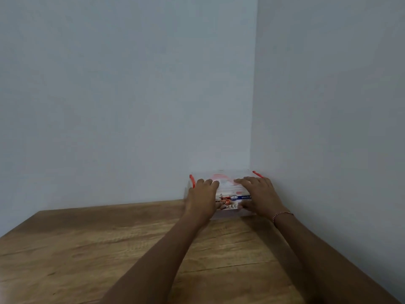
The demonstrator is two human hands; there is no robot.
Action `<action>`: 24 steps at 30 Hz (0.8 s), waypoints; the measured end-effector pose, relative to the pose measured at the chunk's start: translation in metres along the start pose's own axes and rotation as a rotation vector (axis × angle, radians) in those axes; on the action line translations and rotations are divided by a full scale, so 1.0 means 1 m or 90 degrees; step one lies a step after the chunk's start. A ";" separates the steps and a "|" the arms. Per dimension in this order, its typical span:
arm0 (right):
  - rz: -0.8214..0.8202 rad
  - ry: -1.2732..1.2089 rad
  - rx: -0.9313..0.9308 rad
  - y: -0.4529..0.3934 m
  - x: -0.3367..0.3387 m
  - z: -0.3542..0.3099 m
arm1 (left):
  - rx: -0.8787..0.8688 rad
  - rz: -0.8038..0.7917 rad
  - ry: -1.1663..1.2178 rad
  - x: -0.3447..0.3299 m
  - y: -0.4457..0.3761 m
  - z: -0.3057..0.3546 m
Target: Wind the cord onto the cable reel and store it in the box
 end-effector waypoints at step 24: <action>-0.113 -0.040 0.002 -0.027 -0.013 -0.005 | -0.034 -0.002 0.024 -0.005 -0.003 -0.025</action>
Point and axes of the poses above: each hand's wrist, its own y-axis away from the middle knuckle, its own x-axis out of the back of the hand, z = x × y, the point moved 7 cm from there along -y, towards the middle knuckle, and after that the axes turned 4 degrees about z, right-handed, at the moved point
